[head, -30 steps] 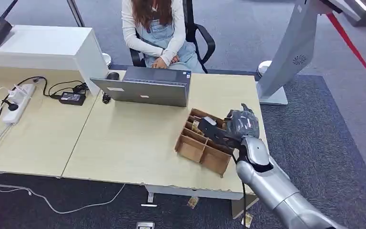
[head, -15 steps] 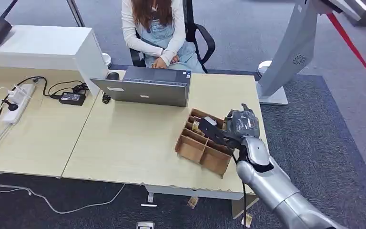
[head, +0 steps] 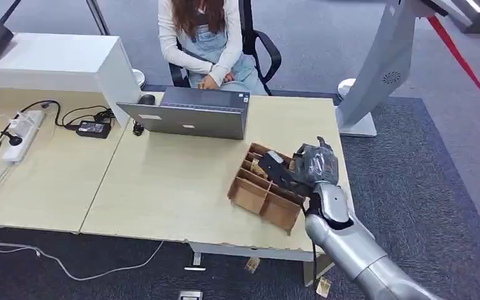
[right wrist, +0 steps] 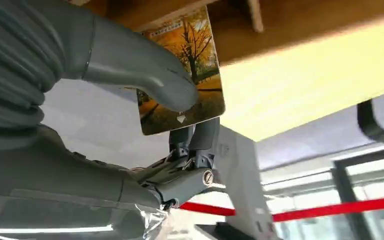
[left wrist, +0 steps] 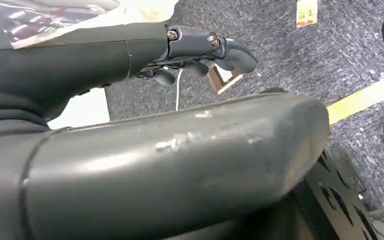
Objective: Pass the card to the sensor for recognition and then transmit it.
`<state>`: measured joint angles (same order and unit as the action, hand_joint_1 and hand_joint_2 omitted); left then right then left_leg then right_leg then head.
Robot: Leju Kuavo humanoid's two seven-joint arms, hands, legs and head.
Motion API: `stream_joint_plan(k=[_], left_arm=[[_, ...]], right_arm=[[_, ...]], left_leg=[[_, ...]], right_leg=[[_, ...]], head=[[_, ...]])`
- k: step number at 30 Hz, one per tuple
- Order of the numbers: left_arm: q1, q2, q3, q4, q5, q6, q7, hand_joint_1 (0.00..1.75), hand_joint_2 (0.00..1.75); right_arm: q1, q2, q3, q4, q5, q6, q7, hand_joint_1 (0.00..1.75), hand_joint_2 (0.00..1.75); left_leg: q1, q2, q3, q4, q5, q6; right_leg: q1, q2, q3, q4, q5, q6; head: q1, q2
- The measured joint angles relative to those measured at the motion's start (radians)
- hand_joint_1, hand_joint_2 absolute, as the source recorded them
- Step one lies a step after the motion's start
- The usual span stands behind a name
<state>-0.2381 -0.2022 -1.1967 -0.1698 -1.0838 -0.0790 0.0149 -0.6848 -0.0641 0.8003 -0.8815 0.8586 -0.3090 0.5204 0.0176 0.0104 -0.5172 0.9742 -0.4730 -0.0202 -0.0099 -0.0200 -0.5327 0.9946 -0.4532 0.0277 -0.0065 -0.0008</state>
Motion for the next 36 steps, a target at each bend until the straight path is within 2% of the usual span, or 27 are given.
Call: stream_joint_plan(k=[2,5,13,23,27,30,31,34,35,36], left_arm=[[0.000,0.000,-0.003,0.000,0.004,0.002,-0.020,0.00,0.00],[0.000,0.000,-0.008,0.000,0.004,0.004,-0.029,0.00,0.00],[-0.001,-0.001,-0.008,0.000,0.000,0.003,-0.026,0.00,0.00],[-0.001,-0.002,-0.008,0.000,-0.002,0.003,-0.029,0.00,0.00],[-0.002,-0.003,-0.009,0.000,-0.007,0.006,-0.038,0.00,0.00],[-0.004,-0.005,-0.009,0.000,-0.008,0.006,-0.053,0.00,0.00],[-0.004,-0.006,-0.009,0.000,-0.005,0.005,-0.064,0.00,0.00],[-0.011,-0.002,-0.009,0.000,0.014,0.002,-0.199,0.00,0.00],[-0.014,0.001,-0.008,0.000,0.014,-0.020,-0.238,0.00,0.00],[-0.021,0.002,-0.009,0.000,0.013,-0.061,-0.253,0.00,0.00]], right_arm=[[-0.047,0.020,0.003,-0.052,0.032,0.012,-0.010,1.75,1.75],[-0.108,0.043,0.003,-0.154,0.060,0.094,-0.005,1.75,1.75],[-0.175,0.063,-0.007,-0.344,0.059,0.089,-0.074,1.75,1.75],[-0.223,0.075,-0.006,-0.388,0.055,0.082,-0.110,1.75,1.75],[-0.247,0.084,-0.006,-0.381,-0.019,0.060,-0.152,1.75,1.75],[-0.299,0.116,-0.006,-0.356,-0.078,0.058,-0.171,1.75,1.75],[-0.318,0.128,-0.005,-0.346,-0.085,0.058,-0.176,1.75,1.75],[-0.375,0.183,0.002,-0.279,-0.100,0.038,-0.179,1.75,1.75],[-0.395,0.212,0.006,-0.243,-0.113,0.025,-0.180,1.75,1.75],[-0.419,0.239,0.015,-0.208,-0.131,0.010,-0.180,1.75,1.75]], left_leg=[[0.000,0.000,-0.001,0.000,0.001,-0.001],[0.001,-0.003,-0.001,0.000,0.002,-0.002],[0.000,-0.003,-0.001,0.000,0.002,-0.002],[0.001,-0.003,-0.001,0.000,0.002,-0.002],[0.001,-0.003,-0.001,0.000,0.002,-0.002],[0.001,-0.003,-0.001,0.000,0.002,-0.002],[0.001,-0.003,-0.002,0.000,0.002,-0.002],[0.001,-0.005,-0.003,0.000,0.002,-0.003],[0.001,-0.006,-0.003,-0.001,0.002,-0.003],[0.001,-0.008,-0.003,-0.001,0.002,-0.003]], right_leg=[[0.000,0.000,-0.003,0.000,0.000,0.000],[0.001,-0.002,-0.002,0.000,0.000,0.000],[0.000,-0.001,-0.002,0.000,0.000,0.000],[0.000,-0.001,-0.001,0.000,0.000,-0.001],[0.000,-0.001,-0.002,0.000,0.000,-0.001],[0.000,-0.001,-0.002,0.001,0.000,-0.001],[0.000,-0.001,-0.002,0.001,0.000,0.000],[0.001,-0.001,-0.002,0.001,0.000,-0.001],[0.001,-0.001,-0.002,0.001,0.000,-0.001],[0.001,-0.002,-0.002,0.001,0.000,-0.001]], head=[[0.000,0.000],[0.000,0.000],[0.000,0.000],[0.000,0.000],[0.000,0.000],[0.000,0.000],[0.000,0.000],[0.000,0.000],[-0.001,0.000],[0.000,0.000]])
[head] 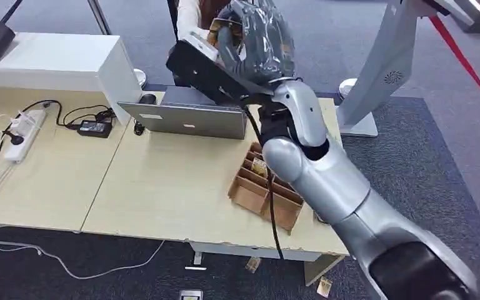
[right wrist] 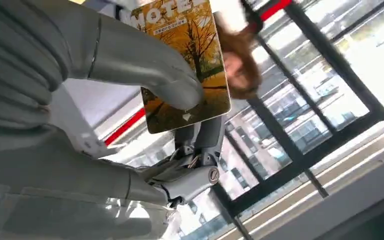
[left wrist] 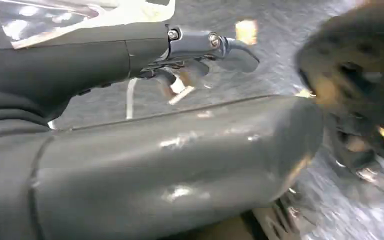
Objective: Pass the card to the sensor for recognition and then transmit it.
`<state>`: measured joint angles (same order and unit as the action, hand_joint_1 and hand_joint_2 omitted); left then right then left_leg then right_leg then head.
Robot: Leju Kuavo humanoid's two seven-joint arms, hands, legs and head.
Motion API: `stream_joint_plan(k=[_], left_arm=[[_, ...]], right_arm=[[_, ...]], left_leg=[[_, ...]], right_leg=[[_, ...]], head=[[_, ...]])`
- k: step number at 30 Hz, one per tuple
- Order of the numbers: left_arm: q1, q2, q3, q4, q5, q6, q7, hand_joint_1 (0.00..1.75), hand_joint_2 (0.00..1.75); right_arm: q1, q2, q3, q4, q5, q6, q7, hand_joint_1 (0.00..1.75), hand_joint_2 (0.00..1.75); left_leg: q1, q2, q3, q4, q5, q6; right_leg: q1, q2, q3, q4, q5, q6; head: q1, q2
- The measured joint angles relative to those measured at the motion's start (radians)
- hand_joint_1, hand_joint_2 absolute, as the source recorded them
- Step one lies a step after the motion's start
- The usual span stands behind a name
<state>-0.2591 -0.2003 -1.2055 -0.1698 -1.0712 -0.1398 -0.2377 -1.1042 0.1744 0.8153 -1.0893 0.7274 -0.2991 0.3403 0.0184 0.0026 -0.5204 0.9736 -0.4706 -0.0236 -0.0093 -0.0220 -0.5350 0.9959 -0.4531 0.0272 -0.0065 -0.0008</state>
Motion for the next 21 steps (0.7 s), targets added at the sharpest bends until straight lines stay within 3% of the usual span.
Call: stream_joint_plan(k=[2,7,11,15,21], left_arm=[[-0.006,0.000,-0.002,0.000,-0.001,-0.057,-0.012,0.00,0.00],[-0.013,-0.002,-0.002,0.000,0.004,-0.111,-0.012,0.00,0.00],[-0.003,-0.007,-0.003,0.000,0.018,-0.005,-0.017,0.00,0.00],[0.001,-0.007,-0.005,0.000,0.019,0.014,-0.017,0.00,0.00],[0.001,-0.007,-0.006,0.000,0.019,0.015,-0.017,0.00,0.00]], right_arm=[[-0.048,0.042,0.031,0.075,-0.061,-0.021,0.026,1.75,1.75],[-0.123,0.116,0.179,0.191,-0.188,-0.048,0.135,1.75,1.75],[-0.144,0.145,0.280,0.242,-0.260,-0.072,0.174,1.75,1.75],[-0.152,0.159,0.356,0.279,-0.276,-0.082,0.183,1.75,1.75],[-0.160,0.163,0.407,0.309,-0.281,-0.086,0.183,1.75,1.75]], left_leg=[[0.000,-0.001,0.000,0.000,0.000,0.000],[0.000,-0.002,0.000,0.000,0.000,0.000],[-0.001,-0.001,0.000,0.000,0.000,0.000],[-0.001,-0.001,0.000,0.000,0.000,0.000],[-0.001,-0.001,0.000,0.000,0.000,0.000]], right_leg=[[0.000,-0.002,0.000,0.000,0.000,0.000],[0.000,-0.002,0.000,0.000,0.000,0.000],[0.000,-0.002,0.000,0.000,-0.001,0.000],[0.000,-0.002,0.000,0.000,0.000,0.000],[0.000,-0.002,0.000,0.000,0.000,0.000]], head=[[0.000,0.000],[0.001,0.000],[0.002,0.000],[0.001,0.000],[0.001,0.000]])
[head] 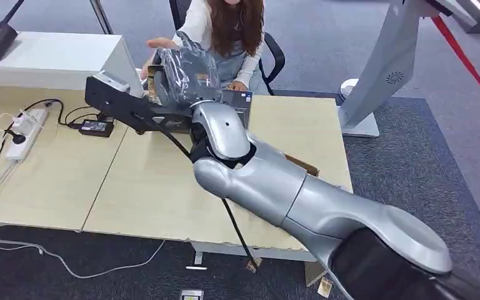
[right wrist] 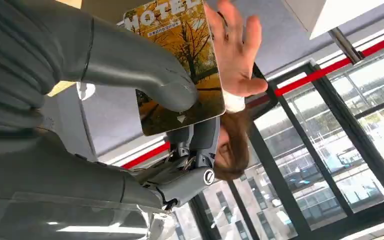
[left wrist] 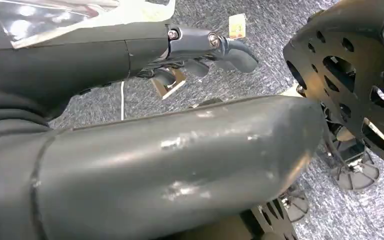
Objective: Pass the card to the sensor for recognition and then transmit it.
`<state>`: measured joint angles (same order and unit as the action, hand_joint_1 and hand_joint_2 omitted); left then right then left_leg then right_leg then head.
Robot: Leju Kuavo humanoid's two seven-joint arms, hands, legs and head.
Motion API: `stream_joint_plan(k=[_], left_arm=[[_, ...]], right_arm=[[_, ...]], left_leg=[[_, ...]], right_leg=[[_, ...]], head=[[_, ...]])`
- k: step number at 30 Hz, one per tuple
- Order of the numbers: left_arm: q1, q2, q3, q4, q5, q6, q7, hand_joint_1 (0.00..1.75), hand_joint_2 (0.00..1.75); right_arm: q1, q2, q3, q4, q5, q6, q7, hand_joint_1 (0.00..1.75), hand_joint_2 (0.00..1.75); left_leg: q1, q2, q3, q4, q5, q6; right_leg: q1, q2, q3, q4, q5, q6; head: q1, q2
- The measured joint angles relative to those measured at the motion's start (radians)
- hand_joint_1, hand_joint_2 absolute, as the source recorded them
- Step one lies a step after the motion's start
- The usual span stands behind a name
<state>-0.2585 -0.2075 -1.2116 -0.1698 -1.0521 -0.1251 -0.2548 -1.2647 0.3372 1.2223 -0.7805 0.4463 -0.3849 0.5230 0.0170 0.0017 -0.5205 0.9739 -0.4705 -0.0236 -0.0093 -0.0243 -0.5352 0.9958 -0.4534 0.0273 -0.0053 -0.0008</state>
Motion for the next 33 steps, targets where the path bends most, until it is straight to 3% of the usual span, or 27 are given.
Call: stream_joint_plan(k=[15,18,22,33], left_arm=[[0.003,0.001,0.000,0.000,0.020,0.000,0.012,0.00,0.00],[0.007,0.003,0.003,0.000,0.029,0.010,0.023,0.00,0.00],[0.012,0.006,0.007,0.000,0.029,0.021,0.042,0.00,0.00],[0.012,0.007,0.012,0.000,0.012,0.042,0.038,0.00,0.00]], right_arm=[[0.007,-0.001,0.068,0.097,-0.046,-0.038,0.008,1.75,1.75],[0.013,-0.005,0.067,0.164,-0.062,-0.077,-0.029,1.75,1.75],[0.012,-0.031,0.034,0.261,-0.064,-0.118,-0.074,1.75,1.75],[0.031,-0.111,-0.083,0.333,0.025,-0.148,-0.081,1.75,1.75]], left_leg=[[0.001,0.000,0.000,0.000,0.000,0.000],[0.001,0.000,0.001,0.000,0.000,0.000],[0.000,0.000,0.001,0.000,0.000,0.000],[0.001,0.001,0.001,0.001,0.000,0.000]], right_leg=[[0.000,0.000,0.000,0.000,0.000,0.000],[0.000,0.000,0.000,0.000,0.000,0.000],[0.000,0.000,0.000,0.000,0.000,0.000],[-0.001,0.000,0.000,0.000,0.000,0.000]], head=[[0.000,0.000],[0.000,0.000],[0.000,0.000],[0.000,0.000]])
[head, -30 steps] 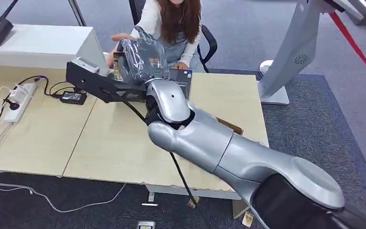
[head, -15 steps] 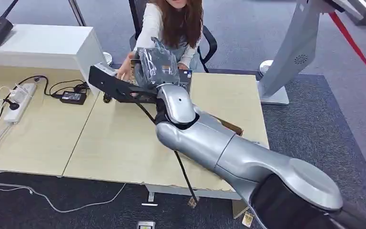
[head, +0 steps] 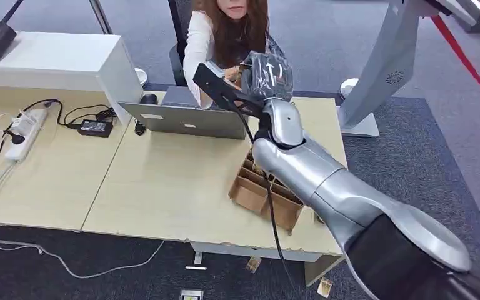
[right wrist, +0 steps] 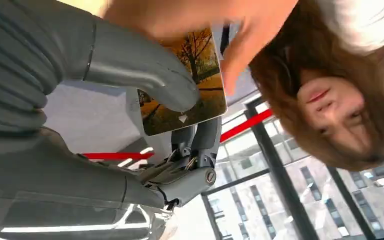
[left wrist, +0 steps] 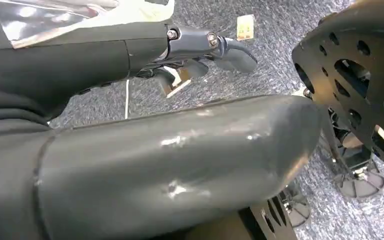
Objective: Pass the card to the sensor for recognition and then transmit it.
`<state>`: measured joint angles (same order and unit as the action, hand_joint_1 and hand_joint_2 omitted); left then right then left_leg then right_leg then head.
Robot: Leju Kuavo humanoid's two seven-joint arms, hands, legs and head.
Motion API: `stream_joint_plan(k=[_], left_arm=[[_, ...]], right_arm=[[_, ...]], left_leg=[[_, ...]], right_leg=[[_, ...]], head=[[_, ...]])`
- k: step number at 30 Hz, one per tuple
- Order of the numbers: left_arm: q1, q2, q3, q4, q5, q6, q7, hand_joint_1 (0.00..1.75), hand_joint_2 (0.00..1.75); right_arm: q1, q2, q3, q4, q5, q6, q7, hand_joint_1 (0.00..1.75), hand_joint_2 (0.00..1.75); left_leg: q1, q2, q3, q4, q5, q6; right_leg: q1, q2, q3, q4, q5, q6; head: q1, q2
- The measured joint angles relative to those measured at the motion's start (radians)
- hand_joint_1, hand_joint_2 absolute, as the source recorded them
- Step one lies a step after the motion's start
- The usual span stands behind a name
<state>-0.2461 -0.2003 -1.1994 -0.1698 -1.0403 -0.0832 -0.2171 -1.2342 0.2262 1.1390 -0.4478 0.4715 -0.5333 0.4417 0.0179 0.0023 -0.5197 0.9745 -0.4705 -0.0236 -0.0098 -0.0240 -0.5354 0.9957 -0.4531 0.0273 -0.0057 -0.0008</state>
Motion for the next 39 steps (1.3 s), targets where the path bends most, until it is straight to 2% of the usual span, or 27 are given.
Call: stream_joint_plan(k=[17,18,19,26,29,30,33,36,39], left_arm=[[0.000,0.000,0.002,0.000,-0.014,0.011,-0.001,0.00,0.00],[0.000,0.000,0.002,0.000,-0.014,0.011,-0.001,0.00,0.00],[0.000,0.000,0.002,-0.001,-0.016,0.011,-0.001,0.00,0.00],[0.000,0.000,0.003,-0.001,-0.022,0.013,0.001,0.00,0.00],[0.000,0.000,0.003,-0.001,-0.022,0.014,0.002,0.00,0.00],[0.000,0.000,0.003,-0.001,-0.026,0.017,0.020,0.00,0.00],[0.003,-0.007,0.001,0.000,-0.049,0.021,0.161,0.00,0.00],[0.003,-0.008,0.001,0.000,-0.047,0.012,0.196,0.00,0.00],[0.004,-0.008,0.002,0.002,-0.034,0.022,0.217,0.00,0.00]], right_arm=[[0.039,-0.008,-0.109,0.012,0.080,-0.019,-0.040,1.75,1.75],[0.040,-0.008,-0.116,0.011,0.084,-0.020,-0.052,0.47,1.75],[0.041,-0.007,-0.125,0.009,0.084,-0.022,-0.063,0.02,1.75],[0.067,-0.006,-0.212,-0.057,-0.015,-0.045,-0.232,0.00,1.75],[0.099,-0.007,-0.262,-0.110,-0.126,-0.045,-0.351,0.00,1.75],[0.114,-0.008,-0.281,-0.130,-0.171,-0.038,-0.390,0.00,1.75],[0.168,-0.024,-0.349,-0.232,-0.341,0.029,-0.480,0.00,1.75],[0.224,-0.041,-0.407,-0.326,-0.462,0.087,-0.531,0.00,1.75],[0.305,-0.049,-0.454,-0.437,-0.663,0.155,-0.613,0.00,1.75]], left_leg=[[0.000,0.000,0.000,0.000,0.000,0.000],[0.000,0.000,0.000,0.000,0.000,0.000],[0.000,0.000,0.000,0.000,0.000,0.000],[0.000,0.000,0.000,0.000,0.000,0.000],[0.000,0.000,0.000,0.000,0.000,0.000],[0.000,0.000,0.000,0.000,0.000,0.000],[0.000,0.000,0.001,0.000,0.000,0.000],[0.000,0.001,0.001,0.000,0.000,0.000],[0.000,0.001,0.002,0.000,0.000,0.000]], right_leg=[[0.000,0.000,0.000,0.000,0.000,0.000],[0.000,0.000,0.000,0.000,0.000,0.000],[0.000,0.000,0.000,0.000,0.000,0.000],[0.000,0.000,0.000,0.000,0.000,0.000],[0.000,0.000,0.000,0.000,0.000,0.000],[0.000,0.000,0.000,0.000,0.000,0.000],[0.000,0.000,0.001,0.000,0.000,0.000],[0.000,0.000,0.001,0.000,0.000,0.000],[0.000,0.001,0.001,0.000,0.000,0.000]], head=[[0.000,0.000],[0.000,0.000],[0.000,0.000],[0.000,0.000],[0.000,0.000],[0.000,0.000],[0.000,0.000],[0.000,0.000],[0.000,0.000]])
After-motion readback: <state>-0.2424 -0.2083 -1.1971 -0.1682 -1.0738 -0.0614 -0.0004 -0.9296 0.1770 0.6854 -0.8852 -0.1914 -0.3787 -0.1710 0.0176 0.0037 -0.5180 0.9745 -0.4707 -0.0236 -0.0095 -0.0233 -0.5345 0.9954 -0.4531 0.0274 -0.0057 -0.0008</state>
